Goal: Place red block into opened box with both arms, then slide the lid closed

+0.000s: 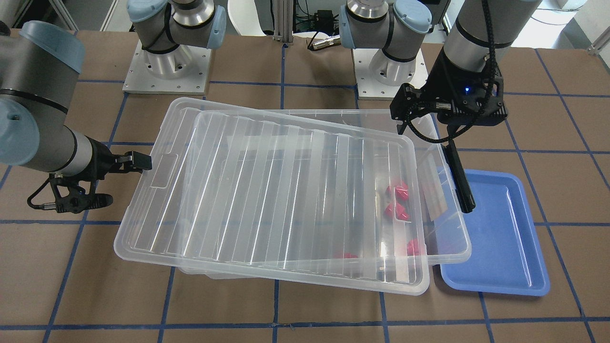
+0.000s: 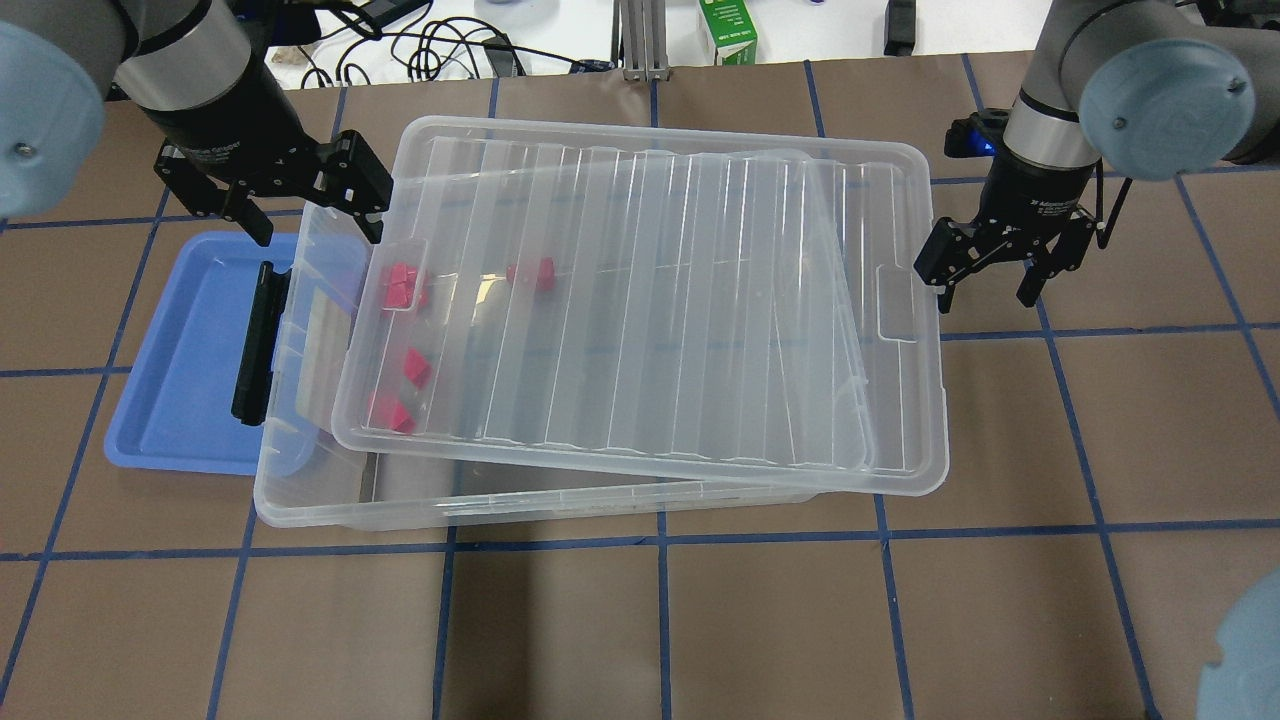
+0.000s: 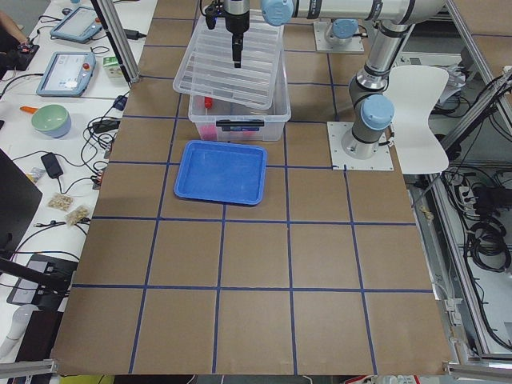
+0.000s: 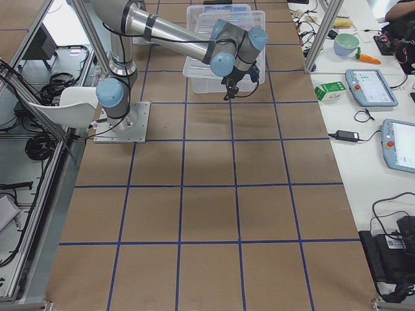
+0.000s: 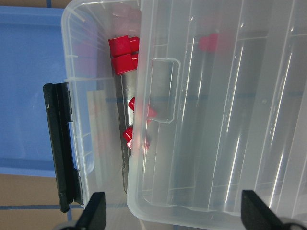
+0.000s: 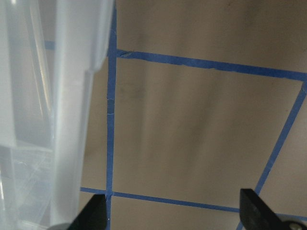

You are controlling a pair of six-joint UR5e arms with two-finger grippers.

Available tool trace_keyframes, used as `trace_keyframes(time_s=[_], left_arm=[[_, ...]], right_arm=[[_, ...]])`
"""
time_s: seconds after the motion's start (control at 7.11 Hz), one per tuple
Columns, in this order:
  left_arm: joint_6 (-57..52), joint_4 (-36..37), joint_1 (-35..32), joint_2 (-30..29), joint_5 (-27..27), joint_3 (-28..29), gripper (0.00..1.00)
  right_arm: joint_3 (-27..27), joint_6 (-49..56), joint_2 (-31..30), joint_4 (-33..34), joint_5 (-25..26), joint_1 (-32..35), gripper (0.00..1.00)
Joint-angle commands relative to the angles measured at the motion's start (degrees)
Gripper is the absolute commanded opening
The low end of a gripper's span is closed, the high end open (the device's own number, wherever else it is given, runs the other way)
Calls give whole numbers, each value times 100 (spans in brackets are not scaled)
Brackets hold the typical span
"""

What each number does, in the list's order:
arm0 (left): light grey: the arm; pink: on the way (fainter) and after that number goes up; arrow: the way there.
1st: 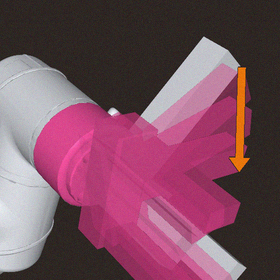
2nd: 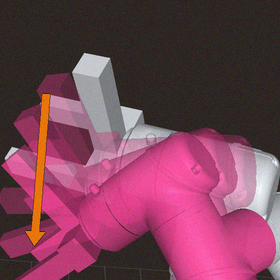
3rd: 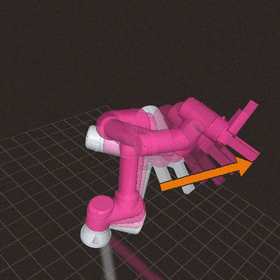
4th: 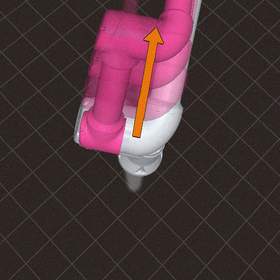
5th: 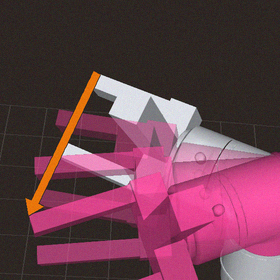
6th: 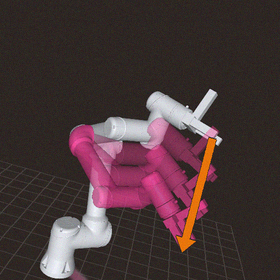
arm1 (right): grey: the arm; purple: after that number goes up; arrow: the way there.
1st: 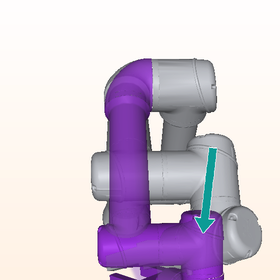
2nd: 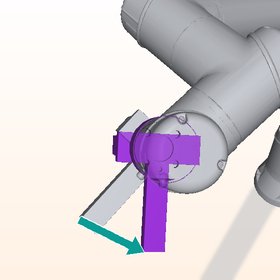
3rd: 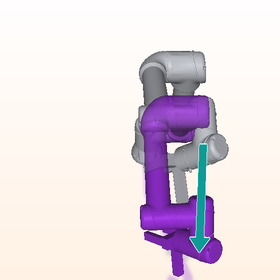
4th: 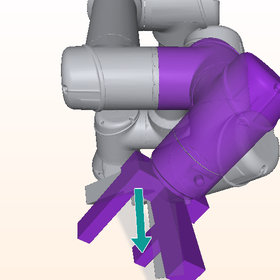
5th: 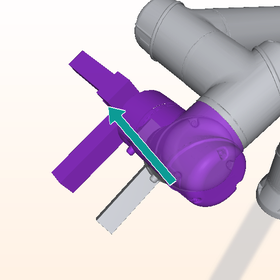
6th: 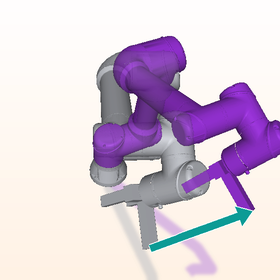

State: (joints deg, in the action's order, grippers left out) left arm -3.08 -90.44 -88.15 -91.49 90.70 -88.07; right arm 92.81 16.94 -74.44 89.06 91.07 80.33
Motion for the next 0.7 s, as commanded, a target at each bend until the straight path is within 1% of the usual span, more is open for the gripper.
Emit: trace_keyframes(time_s=[0.0, 0.28, 0.56], left_arm=[[0, 0, 0, 0, 0, 0, 100], [0, 0, 0, 0, 0, 0, 100], [0, -9, 0, 18, 0, 0, 100]], right_arm=[[0, 3, 0, -3, -2, 9, 100], [0, -58, 9, -64, -2, 166, 100], [0, -59, 0, -65, 7, 185, 100]])
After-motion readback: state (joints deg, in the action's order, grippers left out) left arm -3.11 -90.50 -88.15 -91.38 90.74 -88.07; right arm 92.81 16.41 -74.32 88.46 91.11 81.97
